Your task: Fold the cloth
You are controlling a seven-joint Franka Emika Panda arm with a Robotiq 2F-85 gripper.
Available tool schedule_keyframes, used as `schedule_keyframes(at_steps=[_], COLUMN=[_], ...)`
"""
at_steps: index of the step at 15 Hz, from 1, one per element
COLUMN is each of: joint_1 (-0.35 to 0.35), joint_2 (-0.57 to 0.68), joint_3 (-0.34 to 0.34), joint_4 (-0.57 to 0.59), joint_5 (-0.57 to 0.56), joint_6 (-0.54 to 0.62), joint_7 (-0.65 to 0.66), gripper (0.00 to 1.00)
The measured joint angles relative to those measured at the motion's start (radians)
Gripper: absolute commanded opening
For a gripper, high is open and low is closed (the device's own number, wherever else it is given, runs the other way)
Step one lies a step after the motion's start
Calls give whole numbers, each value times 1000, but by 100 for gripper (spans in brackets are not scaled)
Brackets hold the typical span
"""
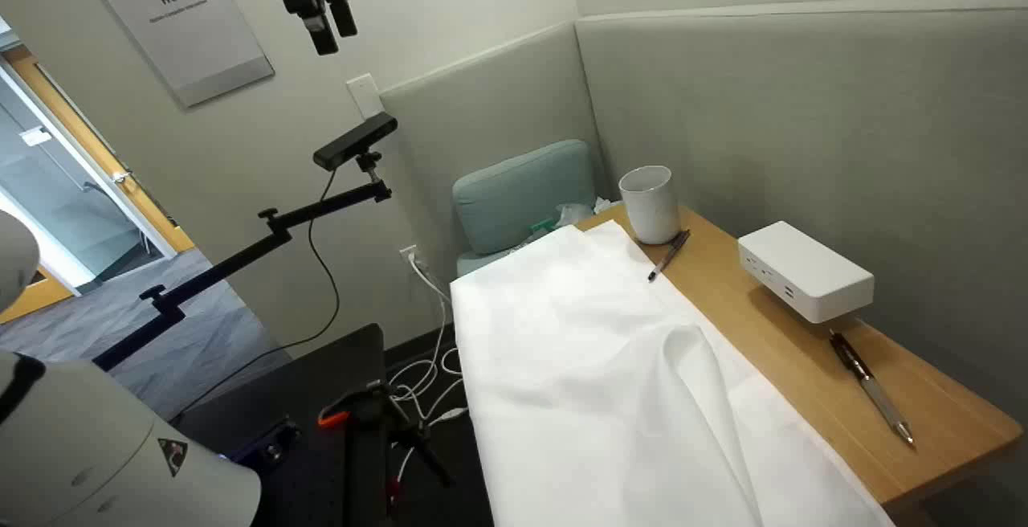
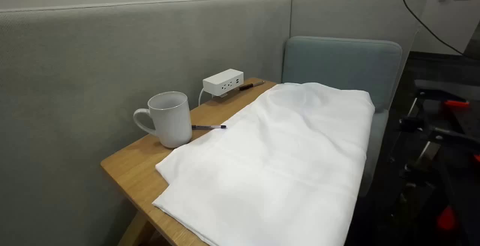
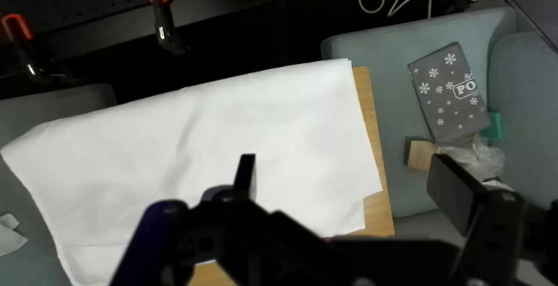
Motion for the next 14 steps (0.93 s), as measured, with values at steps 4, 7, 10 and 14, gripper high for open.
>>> schedule_keyframes(at_steps=[4, 7, 10, 14], joint_1=[0, -2, -15, -55], joint_2=[0, 0, 3, 41], joint_3=[0, -2, -16, -82], joint_4=[0, -1, -12, -42], joint_5=[0, -4, -34, -57], joint_6=[0, 7, 70, 147], joint_7=[0, 0, -22, -106], gripper=[100, 100, 100, 100])
